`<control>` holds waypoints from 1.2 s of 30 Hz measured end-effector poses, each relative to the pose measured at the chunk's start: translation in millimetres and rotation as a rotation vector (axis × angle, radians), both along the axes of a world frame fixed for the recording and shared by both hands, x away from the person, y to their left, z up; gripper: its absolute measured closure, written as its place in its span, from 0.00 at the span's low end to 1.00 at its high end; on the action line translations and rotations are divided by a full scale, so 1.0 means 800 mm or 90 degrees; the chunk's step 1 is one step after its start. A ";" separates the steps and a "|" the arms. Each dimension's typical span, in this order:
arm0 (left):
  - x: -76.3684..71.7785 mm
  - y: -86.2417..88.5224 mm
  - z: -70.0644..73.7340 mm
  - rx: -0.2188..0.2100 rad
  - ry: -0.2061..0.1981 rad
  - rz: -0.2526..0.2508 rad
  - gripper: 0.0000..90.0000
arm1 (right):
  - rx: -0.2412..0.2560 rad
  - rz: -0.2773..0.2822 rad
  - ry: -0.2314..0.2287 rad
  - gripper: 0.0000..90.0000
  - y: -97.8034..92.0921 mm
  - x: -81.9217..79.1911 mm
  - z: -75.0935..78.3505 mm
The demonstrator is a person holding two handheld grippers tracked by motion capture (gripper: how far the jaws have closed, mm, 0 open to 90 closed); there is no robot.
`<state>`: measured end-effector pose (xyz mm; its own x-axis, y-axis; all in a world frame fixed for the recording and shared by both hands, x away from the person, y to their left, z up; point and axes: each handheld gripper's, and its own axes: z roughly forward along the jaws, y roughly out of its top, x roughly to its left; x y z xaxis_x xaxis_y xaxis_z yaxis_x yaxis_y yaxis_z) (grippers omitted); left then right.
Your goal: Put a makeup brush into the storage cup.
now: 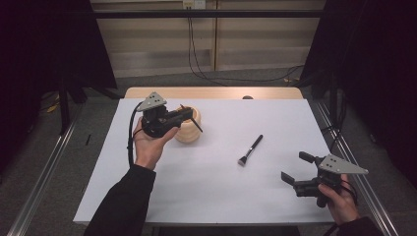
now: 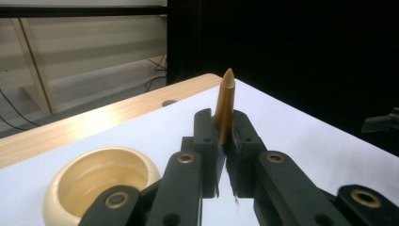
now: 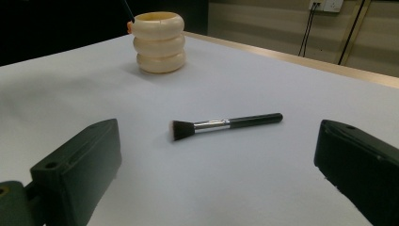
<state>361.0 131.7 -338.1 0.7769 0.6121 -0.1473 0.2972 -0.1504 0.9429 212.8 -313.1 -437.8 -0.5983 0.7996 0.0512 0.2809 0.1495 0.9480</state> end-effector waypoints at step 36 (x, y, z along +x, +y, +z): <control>0.058 0.017 -0.004 0.046 -0.004 0.109 0.93 | 0.000 0.015 0.002 0.01 0.001 0.000 -0.002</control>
<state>407.8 145.3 -340.9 0.6614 0.7442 -0.0937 0.3192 -0.1662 0.9330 212.5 -312.4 -439.3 -0.6169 0.7853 0.0524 0.2797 0.1566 0.9472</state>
